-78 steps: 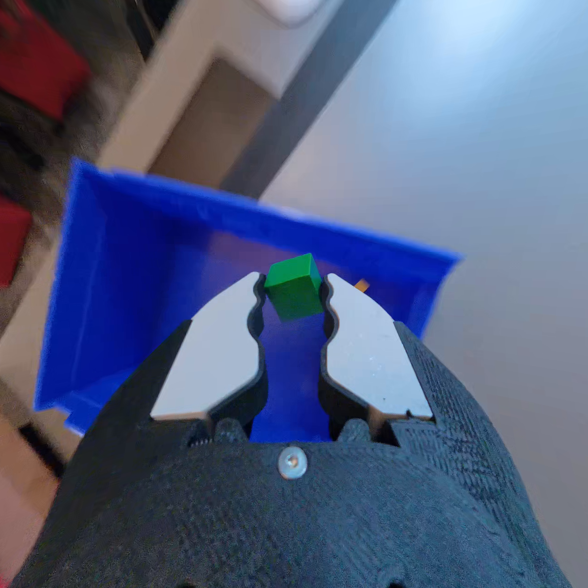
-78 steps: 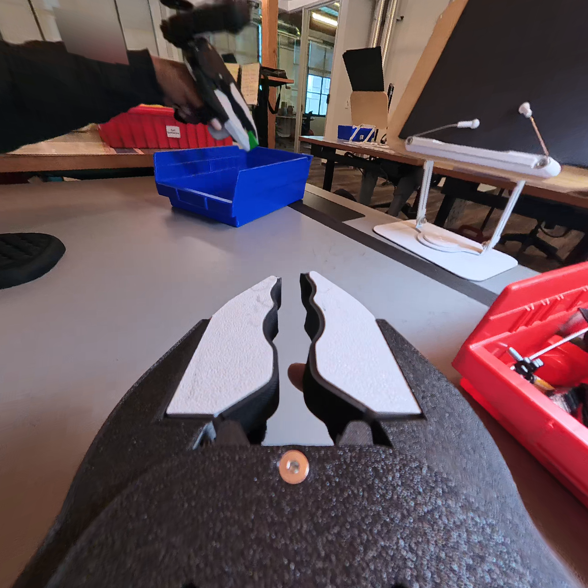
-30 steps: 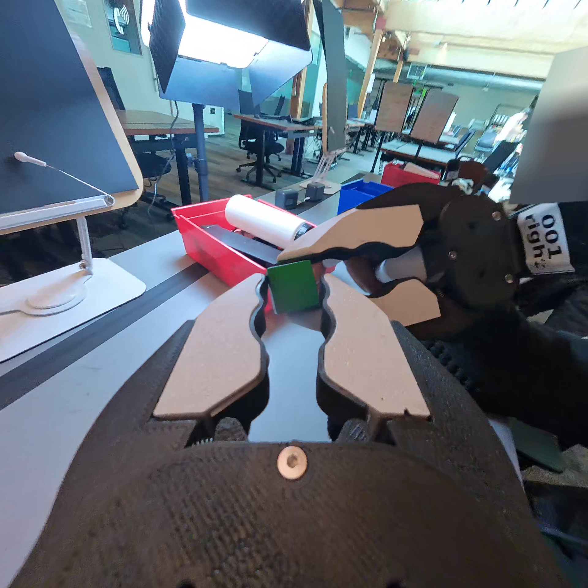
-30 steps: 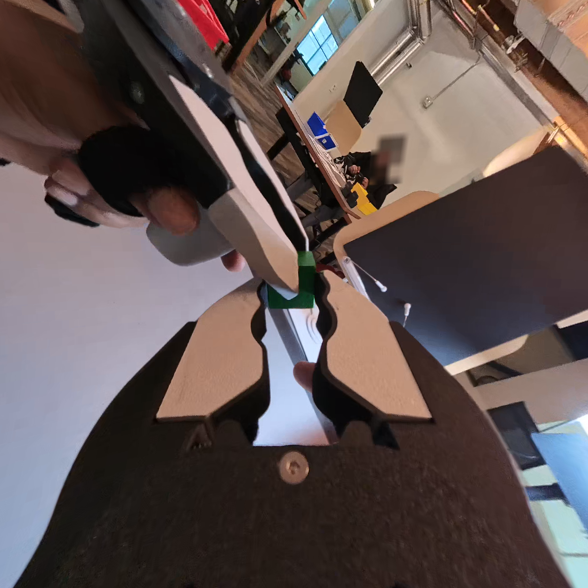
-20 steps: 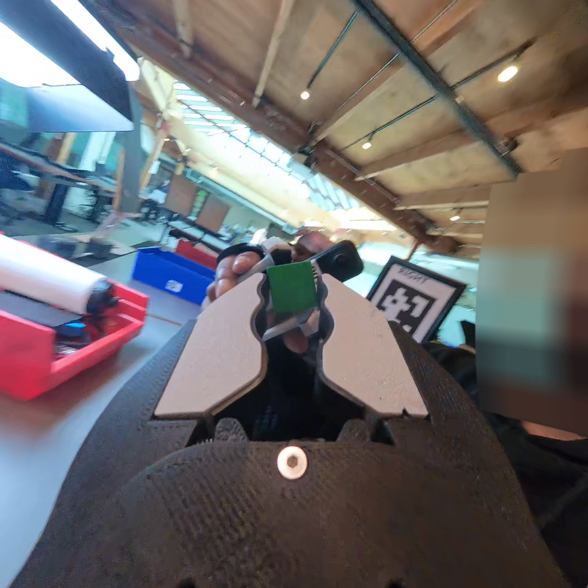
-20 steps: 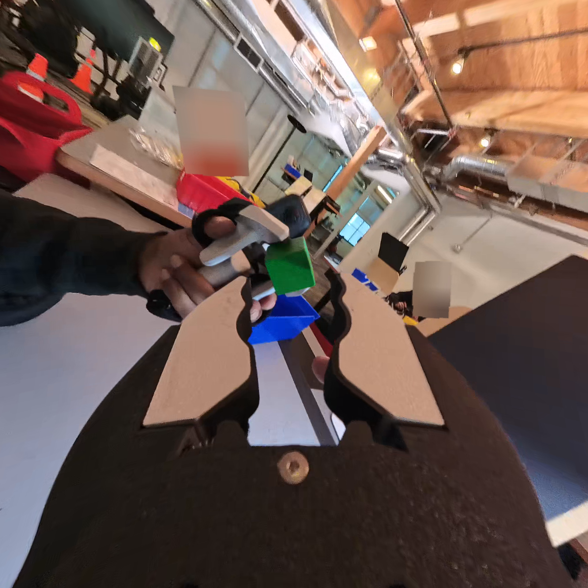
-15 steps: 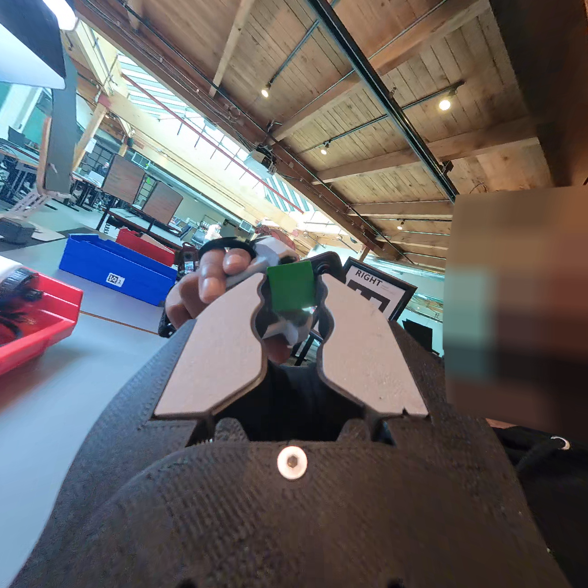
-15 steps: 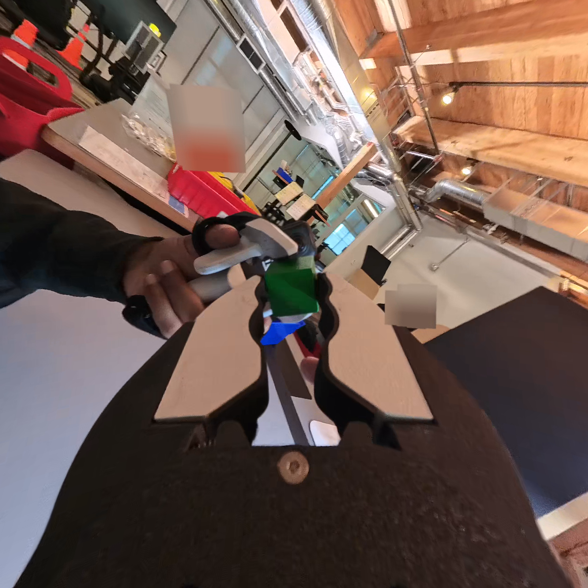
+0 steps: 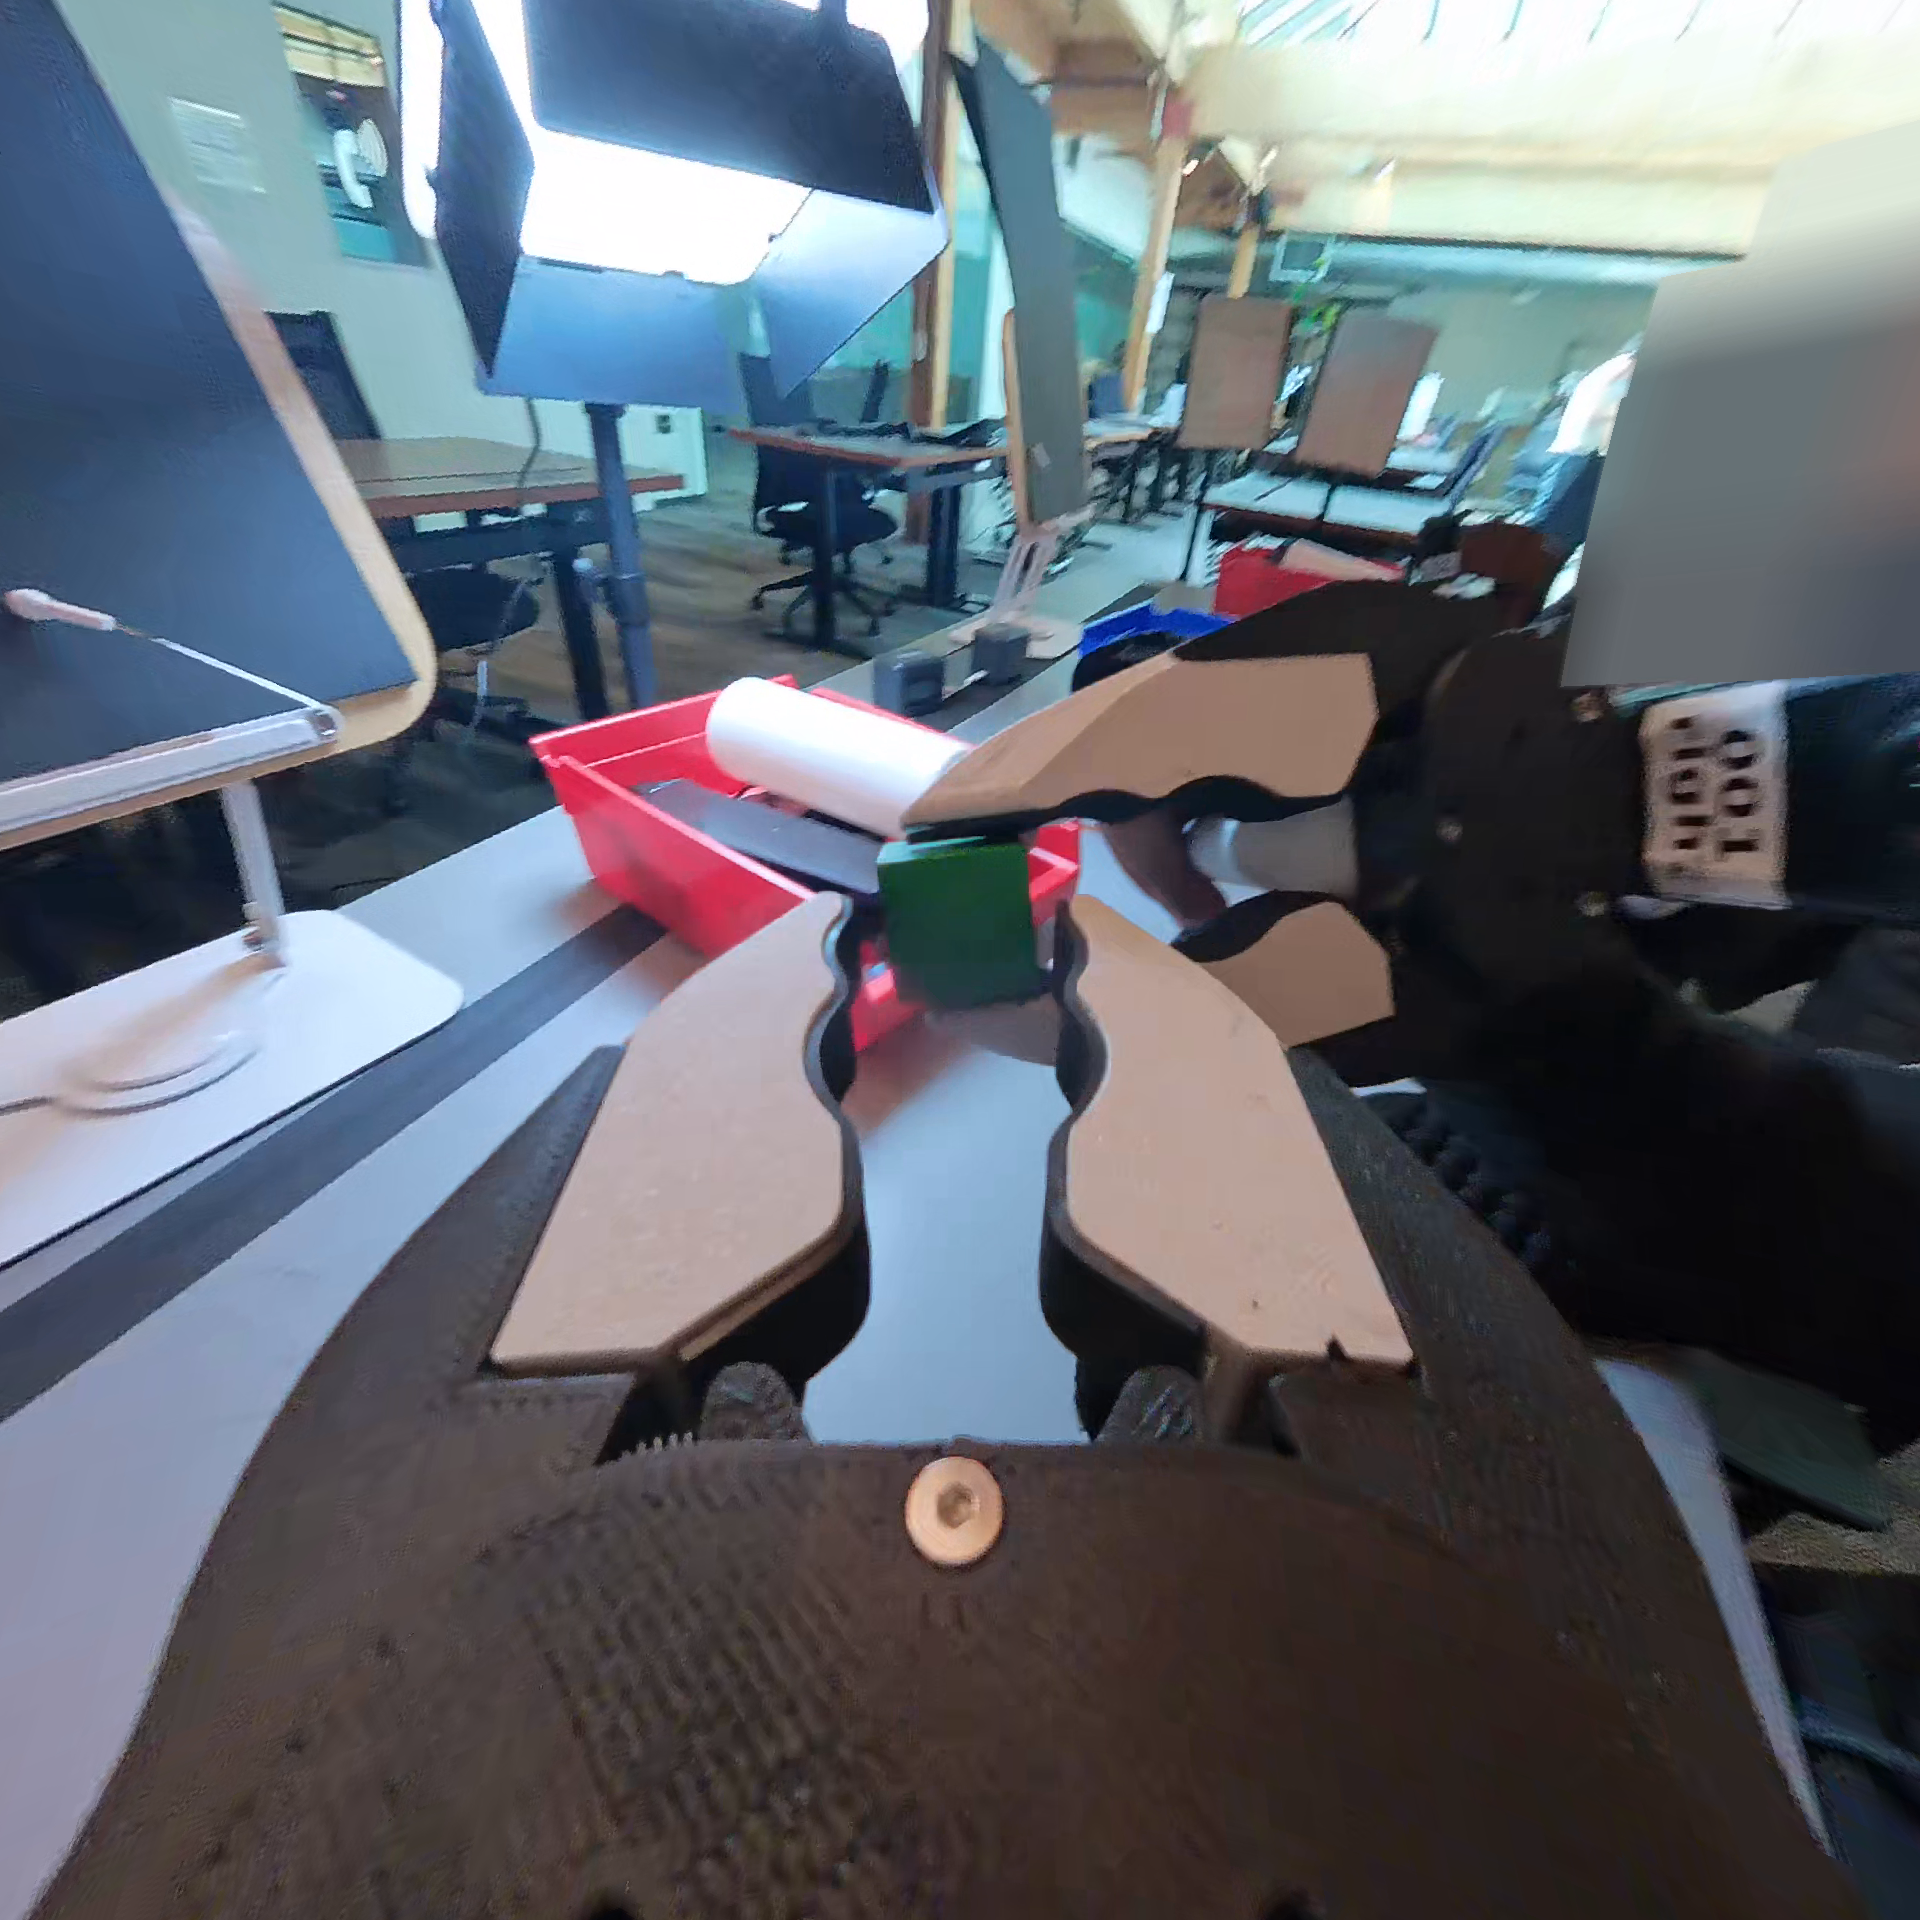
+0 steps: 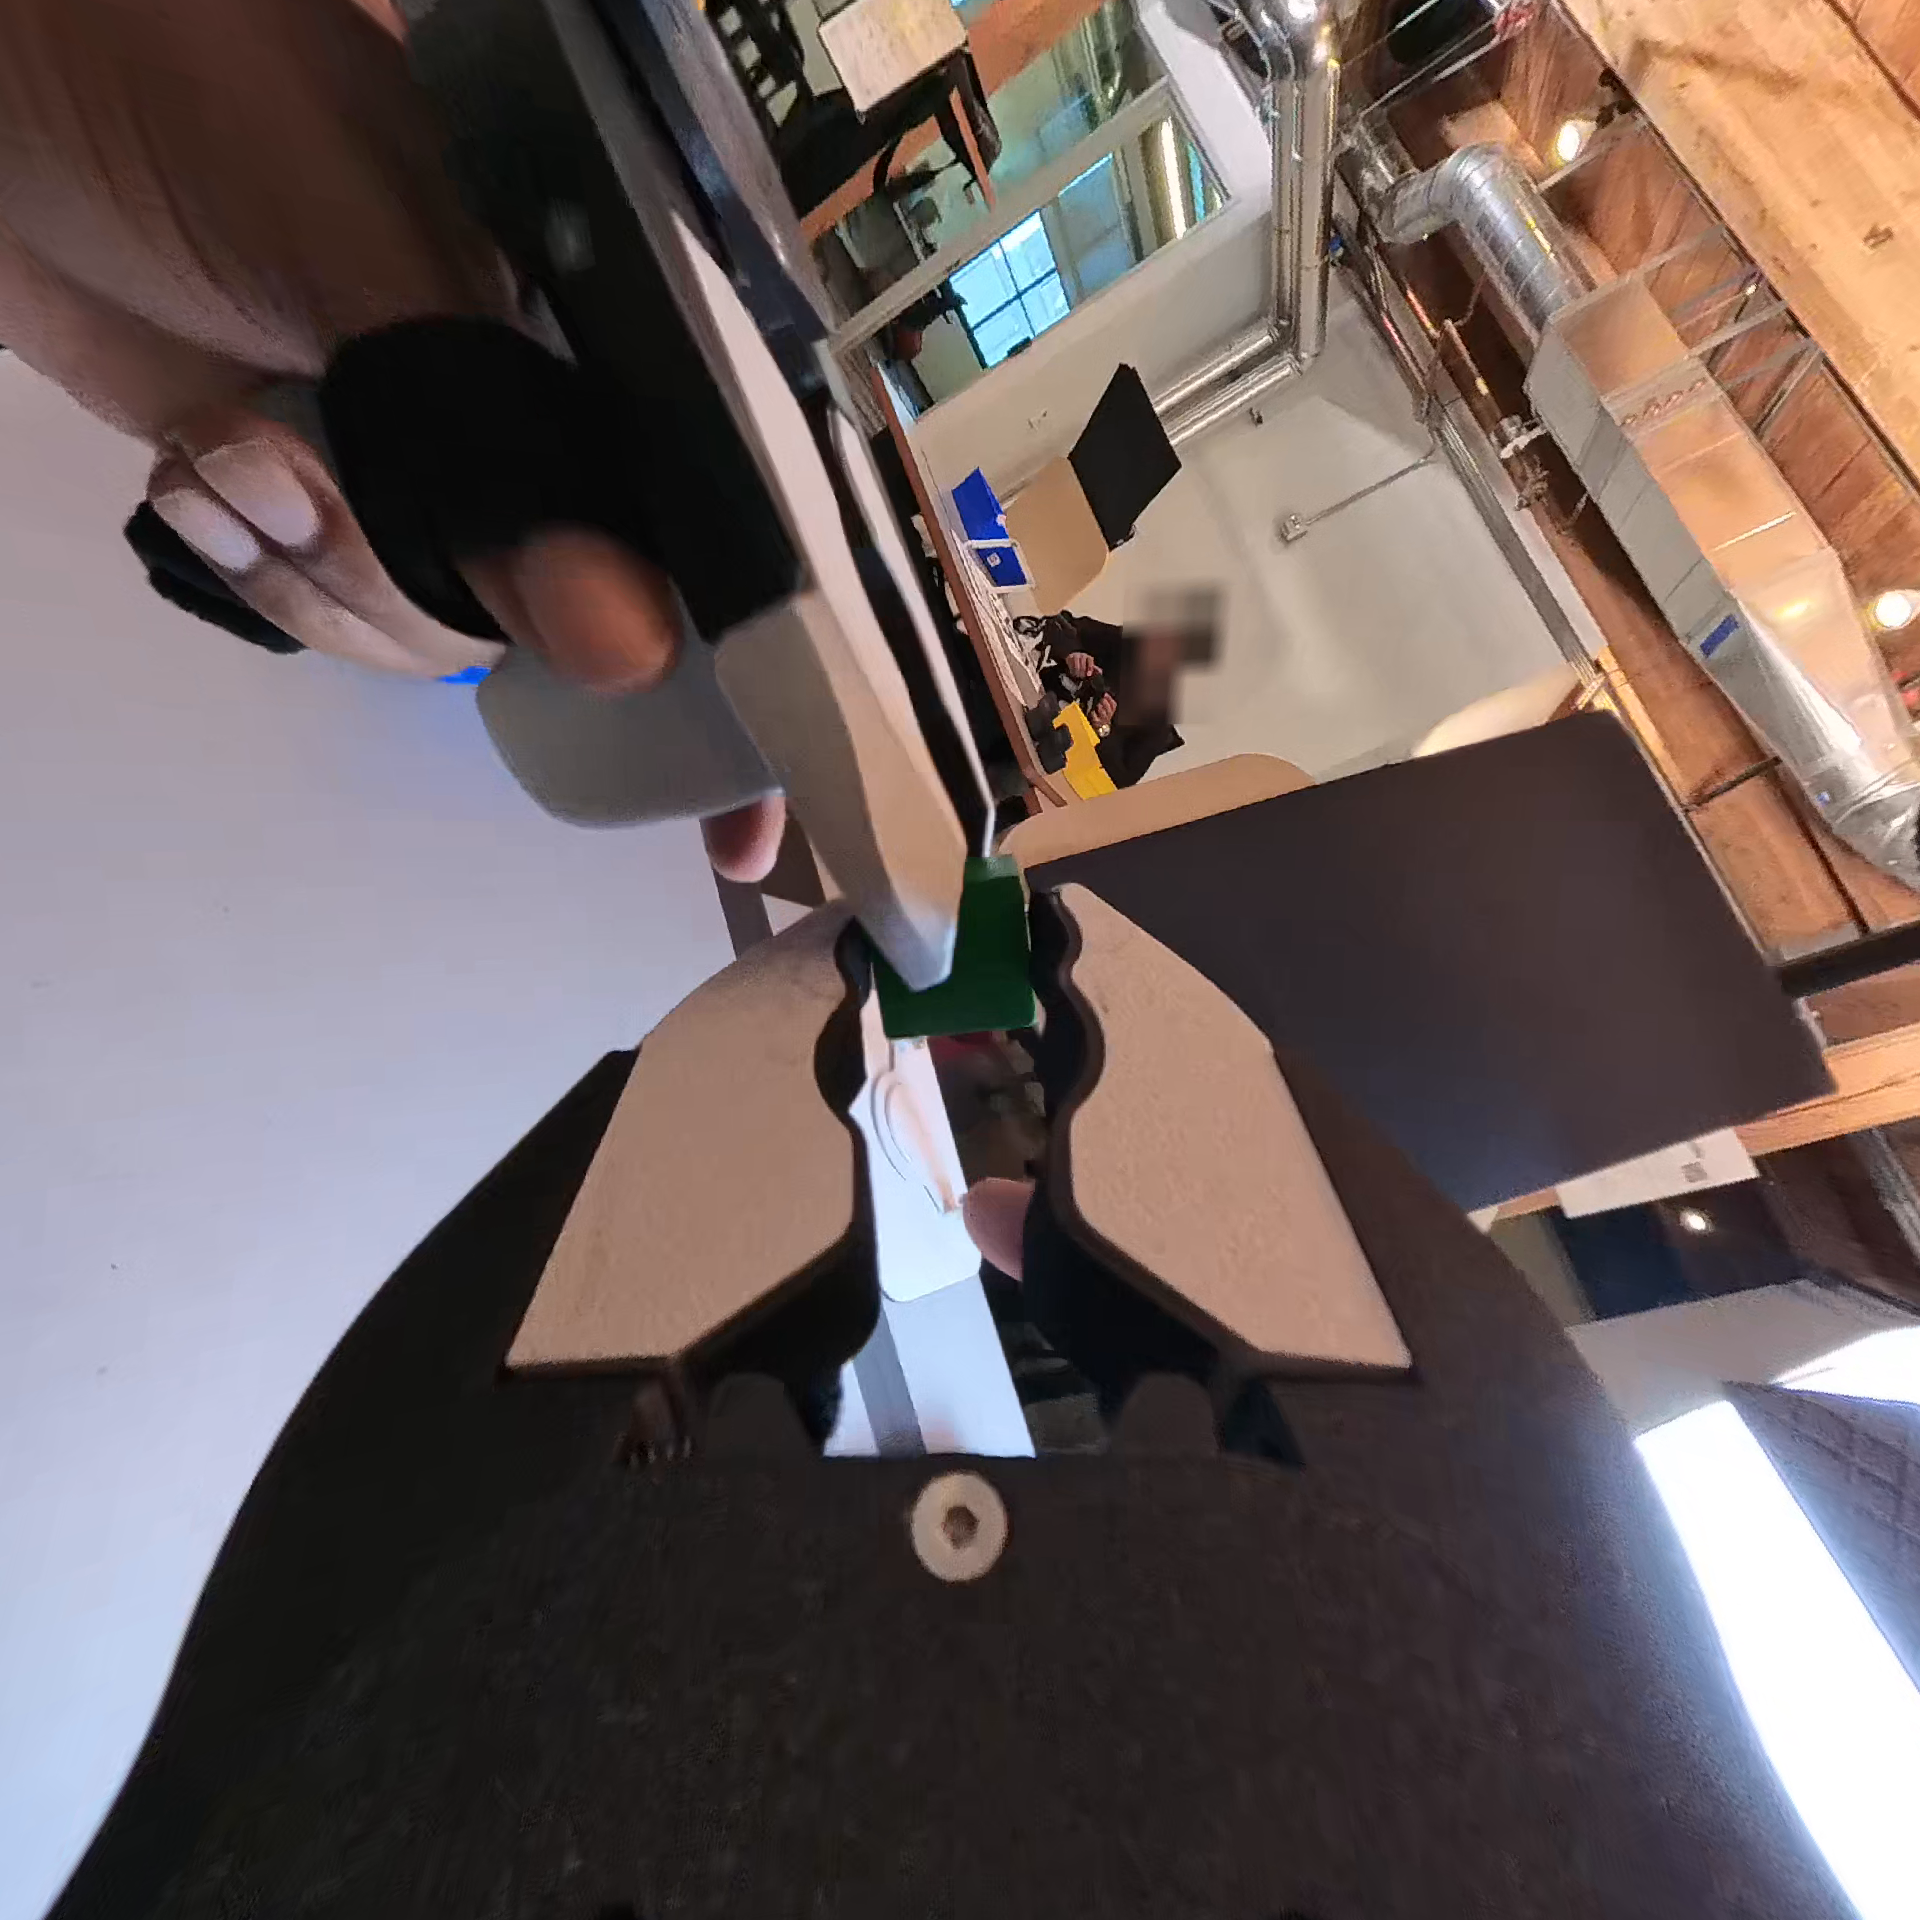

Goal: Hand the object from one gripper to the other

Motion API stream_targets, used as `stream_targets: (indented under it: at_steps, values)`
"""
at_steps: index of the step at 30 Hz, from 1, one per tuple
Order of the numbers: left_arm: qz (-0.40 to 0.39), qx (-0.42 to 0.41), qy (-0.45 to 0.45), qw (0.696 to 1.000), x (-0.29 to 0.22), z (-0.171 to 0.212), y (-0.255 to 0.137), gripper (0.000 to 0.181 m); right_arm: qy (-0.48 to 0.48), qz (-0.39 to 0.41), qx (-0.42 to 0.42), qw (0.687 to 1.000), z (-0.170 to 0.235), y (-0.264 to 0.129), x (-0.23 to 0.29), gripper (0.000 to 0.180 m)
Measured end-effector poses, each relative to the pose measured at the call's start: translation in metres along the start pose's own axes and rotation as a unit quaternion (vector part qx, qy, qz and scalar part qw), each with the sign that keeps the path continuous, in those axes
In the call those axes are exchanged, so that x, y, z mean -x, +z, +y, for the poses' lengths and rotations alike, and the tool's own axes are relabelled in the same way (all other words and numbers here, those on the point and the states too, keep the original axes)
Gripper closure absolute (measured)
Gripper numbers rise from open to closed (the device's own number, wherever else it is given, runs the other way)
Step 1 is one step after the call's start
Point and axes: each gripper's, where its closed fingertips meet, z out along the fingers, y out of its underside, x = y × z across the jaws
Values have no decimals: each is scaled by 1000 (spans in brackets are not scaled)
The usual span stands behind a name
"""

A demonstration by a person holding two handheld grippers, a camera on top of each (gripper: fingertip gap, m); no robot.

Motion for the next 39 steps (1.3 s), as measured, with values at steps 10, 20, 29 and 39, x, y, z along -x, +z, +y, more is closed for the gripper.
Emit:
stream_targets:
  at_steps: [10, 20, 29, 39]
  values:
    - [52, -145, 98, 983, -11, -38, -29, 153, 366, -106, -214, 900, -37, -27, -30, 144]
    - [-156, -133, 522, 828, -17, -26, -27, 153, 579, -285, -168, 745, -43, -18, -4, 135]
    - [-40, -107, 325, 939, -12, -18, -19, 152, 331, -111, -160, 924, -19, -18, -20, 150]
    - [152, -95, -99, 979, -16, -28, -19, 131, -83, 99, -122, 984, -21, -20, -18, 150]
